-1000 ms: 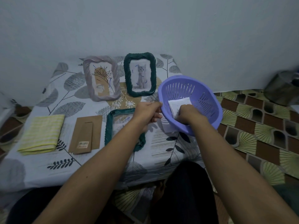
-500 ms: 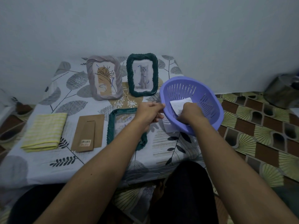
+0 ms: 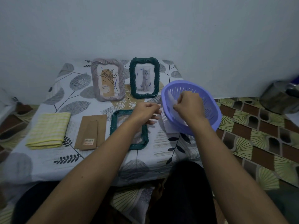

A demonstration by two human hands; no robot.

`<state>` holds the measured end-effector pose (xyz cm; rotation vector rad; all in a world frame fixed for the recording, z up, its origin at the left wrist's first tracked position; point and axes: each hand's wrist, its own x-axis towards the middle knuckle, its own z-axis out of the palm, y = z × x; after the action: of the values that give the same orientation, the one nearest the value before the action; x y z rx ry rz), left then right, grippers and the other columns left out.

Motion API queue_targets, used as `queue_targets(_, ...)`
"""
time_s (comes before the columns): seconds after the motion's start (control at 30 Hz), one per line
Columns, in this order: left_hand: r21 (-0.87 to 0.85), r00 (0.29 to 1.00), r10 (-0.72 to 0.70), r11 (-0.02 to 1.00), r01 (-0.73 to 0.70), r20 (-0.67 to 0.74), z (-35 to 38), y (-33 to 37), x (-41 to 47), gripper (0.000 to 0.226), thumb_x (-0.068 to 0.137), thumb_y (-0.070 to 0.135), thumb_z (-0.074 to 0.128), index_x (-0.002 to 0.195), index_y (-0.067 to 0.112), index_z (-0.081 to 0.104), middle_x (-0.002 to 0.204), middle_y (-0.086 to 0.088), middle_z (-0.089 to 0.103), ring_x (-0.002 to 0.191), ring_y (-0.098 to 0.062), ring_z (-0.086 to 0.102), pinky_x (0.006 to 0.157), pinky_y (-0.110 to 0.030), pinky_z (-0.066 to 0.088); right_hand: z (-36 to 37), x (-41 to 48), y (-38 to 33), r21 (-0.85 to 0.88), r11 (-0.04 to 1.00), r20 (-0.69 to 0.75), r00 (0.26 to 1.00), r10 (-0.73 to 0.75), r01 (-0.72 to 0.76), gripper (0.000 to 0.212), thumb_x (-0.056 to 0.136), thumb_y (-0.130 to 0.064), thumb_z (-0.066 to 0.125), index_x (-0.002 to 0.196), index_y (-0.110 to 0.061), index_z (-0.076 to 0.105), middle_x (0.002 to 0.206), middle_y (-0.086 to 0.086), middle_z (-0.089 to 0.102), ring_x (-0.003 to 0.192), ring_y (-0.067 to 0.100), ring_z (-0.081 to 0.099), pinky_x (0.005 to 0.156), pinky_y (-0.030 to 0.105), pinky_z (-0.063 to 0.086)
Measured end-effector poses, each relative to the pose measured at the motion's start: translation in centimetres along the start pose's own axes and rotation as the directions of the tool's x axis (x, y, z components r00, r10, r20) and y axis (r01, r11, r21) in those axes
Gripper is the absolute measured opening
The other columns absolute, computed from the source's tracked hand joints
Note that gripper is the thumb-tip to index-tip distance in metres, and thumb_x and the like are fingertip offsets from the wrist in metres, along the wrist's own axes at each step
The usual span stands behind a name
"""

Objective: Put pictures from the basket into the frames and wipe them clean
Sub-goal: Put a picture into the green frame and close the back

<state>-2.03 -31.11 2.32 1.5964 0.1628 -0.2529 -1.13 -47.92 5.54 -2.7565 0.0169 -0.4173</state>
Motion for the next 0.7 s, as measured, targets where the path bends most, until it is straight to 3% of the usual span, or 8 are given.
queue_targets(0.1, -0.008, 0.999, 0.052, 0.999, -0.052, -0.014, -2.0, 0.0, -1.0, 0.011, 0.096, 0.025, 0.066, 0.102, 0.017, 0.07, 0.099, -0.007, 0.075, 0.076, -0.015, 0.065, 0.058, -0.025, 0.055, -0.6, -1.2, -1.9, 0.063, 0.996, -0.075, 0.995, -0.065, 0.07, 0.019, 0.085, -0.002, 0.054, 0.069, -0.01, 0.048, 0.066, 0.008, 0.056, 0.067, 0.032, 0.053, 0.051, 0.037, 0.036)
queue_targets(0.2, 0.0, 0.996, 0.077, 0.997, -0.077, -0.042, -4.3, -0.5, -2.0, 0.012, 0.096, 0.022, 0.064, 0.106, 0.017, 0.069, 0.1, -0.005, 0.075, 0.08, -0.013, 0.065, 0.066, -0.026, 0.053, -0.8, -2.5, -4.1, 0.106, 0.984, -0.12, 0.984, -0.131, 0.144, 0.005, 0.091, -0.011, 0.059, 0.092, -0.015, 0.06, 0.084, 0.007, 0.07, 0.078, 0.032, 0.061, 0.063, 0.038, 0.049)
queue_targets(0.37, -0.079, 0.995, 0.018, 0.997, -0.026, -0.103, -7.7, -2.9, -3.3, 0.013, 0.098, 0.014, 0.06, 0.108, 0.012, 0.067, 0.099, -0.008, 0.074, 0.081, -0.018, 0.066, 0.066, -0.028, 0.053, 0.8, -4.5, -7.2, 0.123, 0.969, -0.075, 0.976, -0.204, 0.212, 0.012, 0.091, -0.011, 0.058, 0.099, -0.018, 0.064, 0.09, 0.006, 0.072, 0.082, 0.031, 0.065, 0.065, 0.038, 0.053)
queue_targets(0.43, -0.096, 0.992, -0.025, 0.995, 0.013, -0.125, -8.6, -4.2, -3.8, 0.016, 0.096, 0.013, 0.062, 0.112, 0.01, 0.066, 0.094, -0.008, 0.074, 0.08, -0.022, 0.066, 0.069, -0.035, 0.054, 1.8, -5.2, -8.1, 0.156, 0.959, -0.044, 0.972, -0.231, 0.235, 0.014, 0.09, -0.01, 0.059, 0.1, -0.018, 0.064, 0.094, 0.006, 0.073, 0.085, 0.03, 0.065, 0.068, 0.042, 0.055)
queue_targets(0.5, -0.13, 0.987, -0.064, 0.991, 0.045, -0.15, -9.2, -5.3, -4.3, 0.021, 0.095, 0.013, 0.065, 0.116, 0.01, 0.064, 0.09, -0.008, 0.073, 0.081, -0.025, 0.065, 0.072, -0.038, 0.055, 2.5, -5.8, -8.9, 0.227, 0.945, -0.013, 0.971, -0.238, 0.235, 0.015, 0.088, -0.009, 0.061, 0.1, -0.018, 0.065, 0.096, 0.004, 0.073, 0.087, 0.026, 0.065, 0.071, 0.039, 0.055)
queue_targets(0.6, -0.213, 0.98, -0.074, 0.976, 0.033, -0.184, -9.6, -6.3, -4.8, 0.024, 0.096, 0.011, 0.063, 0.12, 0.009, 0.06, 0.089, -0.007, 0.071, 0.083, -0.022, 0.063, 0.067, -0.027, 0.05, 3.4, -6.6, -10.0, 0.358, 0.909, 0.015, 0.972, -0.233, 0.212, 0.014, 0.085, -0.009, 0.065, 0.097, -0.018, 0.066, 0.092, -0.001, 0.072, 0.084, 0.018, 0.066, 0.073, 0.033, 0.053)
queue_targets(0.7, -0.298, 0.978, -0.065, 0.955, 0.003, -0.197, -9.8, -6.4, -5.3, 0.026, 0.099, 0.009, 0.058, 0.124, 0.008, 0.056, 0.099, -0.01, 0.069, 0.089, -0.02, 0.065, 0.084, -0.03, 0.055, 4.1, -6.7, -10.7, 0.513, 0.854, 0.09, 0.984, -0.151, 0.084, 0.013, 0.083, -0.013, 0.071, 0.09, -0.023, 0.065, 0.083, -0.009, 0.069, 0.077, 0.009, 0.065, 0.072, 0.028, 0.053)
